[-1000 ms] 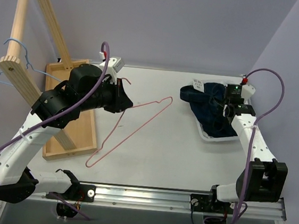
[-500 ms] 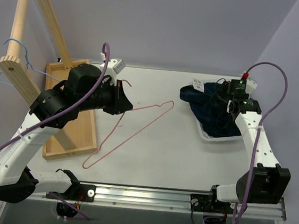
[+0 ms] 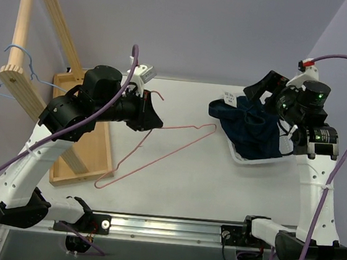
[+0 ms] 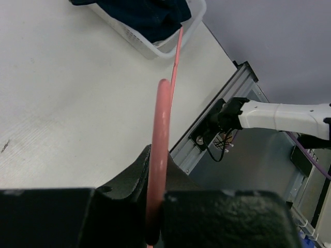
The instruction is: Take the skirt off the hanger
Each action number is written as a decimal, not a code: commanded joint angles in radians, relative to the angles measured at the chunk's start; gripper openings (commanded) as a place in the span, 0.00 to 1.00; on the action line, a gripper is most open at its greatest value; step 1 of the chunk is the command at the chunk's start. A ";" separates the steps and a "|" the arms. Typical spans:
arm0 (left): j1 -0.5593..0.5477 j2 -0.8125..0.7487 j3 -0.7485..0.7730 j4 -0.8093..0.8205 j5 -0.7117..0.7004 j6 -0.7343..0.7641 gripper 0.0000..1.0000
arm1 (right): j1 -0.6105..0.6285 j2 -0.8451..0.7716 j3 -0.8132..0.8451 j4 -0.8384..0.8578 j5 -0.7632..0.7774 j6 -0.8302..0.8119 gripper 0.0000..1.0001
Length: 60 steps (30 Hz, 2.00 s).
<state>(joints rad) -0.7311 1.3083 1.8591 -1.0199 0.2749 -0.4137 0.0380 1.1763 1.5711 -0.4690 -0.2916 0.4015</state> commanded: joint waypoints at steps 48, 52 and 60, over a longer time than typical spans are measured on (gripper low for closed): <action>0.219 -0.041 0.117 0.081 0.626 0.000 0.21 | 0.149 -0.274 -0.198 0.092 -0.882 0.128 0.00; 0.239 -0.038 0.066 0.063 0.505 -0.059 0.47 | 0.149 -0.273 -0.183 0.098 -0.880 0.123 0.00; 0.248 -0.053 -0.011 0.106 0.397 -0.132 0.94 | 0.149 -0.277 -0.166 0.049 -0.825 0.092 0.00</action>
<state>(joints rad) -0.4889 1.2766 1.8370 -0.9764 0.7300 -0.5190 0.1848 0.8959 1.3727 -0.4236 -1.1446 0.5156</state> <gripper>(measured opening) 0.940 0.035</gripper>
